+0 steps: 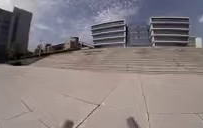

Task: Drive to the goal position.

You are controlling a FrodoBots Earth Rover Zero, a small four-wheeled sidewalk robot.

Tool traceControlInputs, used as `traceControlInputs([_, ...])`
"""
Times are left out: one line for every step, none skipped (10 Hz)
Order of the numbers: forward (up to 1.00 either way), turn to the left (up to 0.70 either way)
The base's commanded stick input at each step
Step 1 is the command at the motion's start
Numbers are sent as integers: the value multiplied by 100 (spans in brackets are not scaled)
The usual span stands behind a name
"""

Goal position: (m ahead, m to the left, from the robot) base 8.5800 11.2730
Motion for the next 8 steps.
traceControlInputs([70, 0])
traceControlInputs([70, 0])
traceControlInputs([70, 0])
traceControlInputs([70, 0])
traceControlInputs([70, 4])
traceControlInputs([70, 33])
traceControlInputs([70, 35])
traceControlInputs([70, 13])
